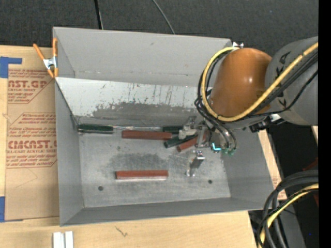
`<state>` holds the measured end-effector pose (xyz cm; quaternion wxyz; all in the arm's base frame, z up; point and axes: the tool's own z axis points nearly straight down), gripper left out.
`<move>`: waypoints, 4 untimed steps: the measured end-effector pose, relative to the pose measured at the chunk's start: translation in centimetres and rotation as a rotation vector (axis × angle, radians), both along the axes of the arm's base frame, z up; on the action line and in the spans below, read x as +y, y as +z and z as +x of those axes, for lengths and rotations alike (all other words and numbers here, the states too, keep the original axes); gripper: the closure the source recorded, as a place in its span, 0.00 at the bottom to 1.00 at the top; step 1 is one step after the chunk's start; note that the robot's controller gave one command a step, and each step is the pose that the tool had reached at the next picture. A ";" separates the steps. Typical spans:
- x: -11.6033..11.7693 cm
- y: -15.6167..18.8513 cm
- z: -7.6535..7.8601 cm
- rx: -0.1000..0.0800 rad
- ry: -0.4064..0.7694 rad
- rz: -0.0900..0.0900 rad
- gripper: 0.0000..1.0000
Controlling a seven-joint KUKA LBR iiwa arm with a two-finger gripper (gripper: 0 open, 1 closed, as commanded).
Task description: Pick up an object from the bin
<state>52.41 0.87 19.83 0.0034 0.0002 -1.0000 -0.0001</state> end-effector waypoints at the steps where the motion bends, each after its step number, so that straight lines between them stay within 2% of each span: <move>1: 0.0 0.4 0.2 -0.008 0.000 0.000 0.00; 2: 6.0 -11.8 -1.4 -0.030 0.243 -0.004 1.00; 3: 6.0 -11.8 -1.5 -0.031 0.242 -0.003 1.00; 4: 6.2 -7.8 -2.0 -0.002 0.213 0.000 1.00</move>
Offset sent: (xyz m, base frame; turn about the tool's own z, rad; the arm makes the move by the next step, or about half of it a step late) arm -0.0233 0.0622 -0.1283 -0.2456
